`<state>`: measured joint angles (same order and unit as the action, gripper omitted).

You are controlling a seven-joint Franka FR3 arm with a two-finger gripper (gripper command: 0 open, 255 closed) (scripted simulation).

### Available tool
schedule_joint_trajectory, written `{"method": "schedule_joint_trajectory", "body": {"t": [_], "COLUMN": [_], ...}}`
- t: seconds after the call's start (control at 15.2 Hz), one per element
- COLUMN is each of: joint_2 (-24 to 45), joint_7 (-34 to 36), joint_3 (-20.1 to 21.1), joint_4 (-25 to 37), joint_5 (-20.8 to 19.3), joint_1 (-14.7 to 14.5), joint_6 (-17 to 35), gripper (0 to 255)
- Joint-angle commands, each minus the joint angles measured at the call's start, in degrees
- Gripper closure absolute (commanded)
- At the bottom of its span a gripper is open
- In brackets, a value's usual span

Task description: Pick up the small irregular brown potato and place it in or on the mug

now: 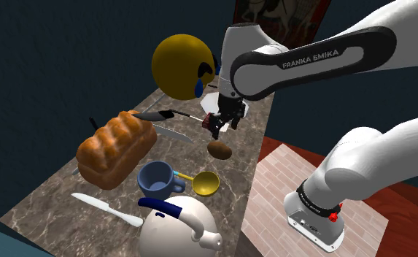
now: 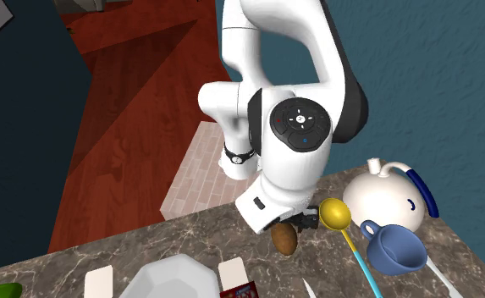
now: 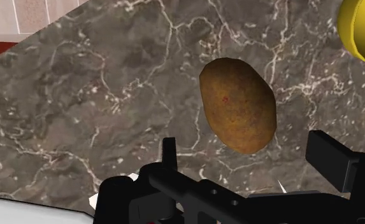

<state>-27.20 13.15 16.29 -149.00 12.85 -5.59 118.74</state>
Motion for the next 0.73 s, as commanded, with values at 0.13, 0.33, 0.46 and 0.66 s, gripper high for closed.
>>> {"method": "schedule_joint_trajectory", "body": {"t": [0.13,0.33,0.46,0.66], "joint_2": [6.12,7.61,8.71,9.62], "joint_7": [1.13,1.18,1.22,1.27], "joint_3": [2.39,2.84,3.15,3.38], "joint_4": [-1.03,-2.33,-3.14,-3.74], "joint_5": [0.91,1.09,1.19,1.25], "joint_1": [-0.9,-0.98,-1.02,-1.06], "joint_6": [6.46,9.25,11.15,12.67], "gripper": [0,0,0,0]}}
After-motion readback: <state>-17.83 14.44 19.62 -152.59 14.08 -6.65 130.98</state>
